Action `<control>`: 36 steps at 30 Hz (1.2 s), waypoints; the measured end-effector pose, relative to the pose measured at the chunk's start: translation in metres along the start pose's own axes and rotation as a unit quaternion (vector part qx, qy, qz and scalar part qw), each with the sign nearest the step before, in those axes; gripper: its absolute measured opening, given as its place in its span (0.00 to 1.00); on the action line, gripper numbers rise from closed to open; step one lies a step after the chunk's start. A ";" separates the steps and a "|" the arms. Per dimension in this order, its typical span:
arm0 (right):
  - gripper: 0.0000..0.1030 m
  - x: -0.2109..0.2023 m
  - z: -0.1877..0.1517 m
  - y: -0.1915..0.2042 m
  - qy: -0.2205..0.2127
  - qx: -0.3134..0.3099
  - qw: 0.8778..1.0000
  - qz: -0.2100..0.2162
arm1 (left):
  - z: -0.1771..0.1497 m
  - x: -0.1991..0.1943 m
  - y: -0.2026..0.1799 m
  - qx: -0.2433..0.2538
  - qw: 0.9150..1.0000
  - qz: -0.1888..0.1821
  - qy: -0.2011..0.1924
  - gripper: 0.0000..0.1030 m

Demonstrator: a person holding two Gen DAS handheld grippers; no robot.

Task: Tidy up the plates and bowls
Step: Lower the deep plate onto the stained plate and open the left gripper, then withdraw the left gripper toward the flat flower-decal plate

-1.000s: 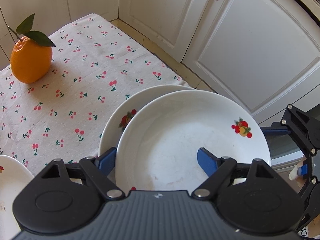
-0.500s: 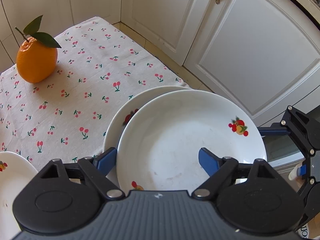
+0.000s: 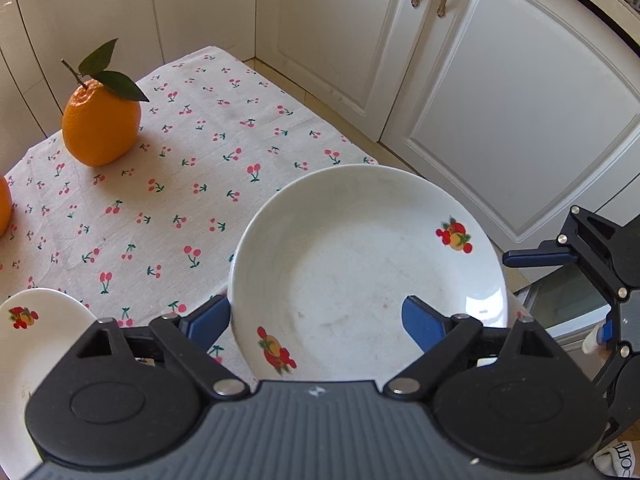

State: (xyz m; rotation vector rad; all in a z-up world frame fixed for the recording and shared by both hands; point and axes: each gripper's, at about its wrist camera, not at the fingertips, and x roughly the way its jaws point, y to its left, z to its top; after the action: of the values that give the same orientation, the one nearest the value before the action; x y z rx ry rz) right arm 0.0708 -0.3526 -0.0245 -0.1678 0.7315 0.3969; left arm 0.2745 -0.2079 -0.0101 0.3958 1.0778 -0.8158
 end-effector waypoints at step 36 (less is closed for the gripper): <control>1.00 -0.022 0.032 0.099 -0.016 -0.009 0.999 -0.028 | -0.200 -0.119 -0.042 -0.070 0.954 0.195 -0.216 0.94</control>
State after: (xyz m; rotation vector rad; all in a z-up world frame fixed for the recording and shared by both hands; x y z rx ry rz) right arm 0.0354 -0.2600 0.0121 -0.1972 0.6897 0.3525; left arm 0.0916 -0.0590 0.0113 0.2795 0.6142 -0.4393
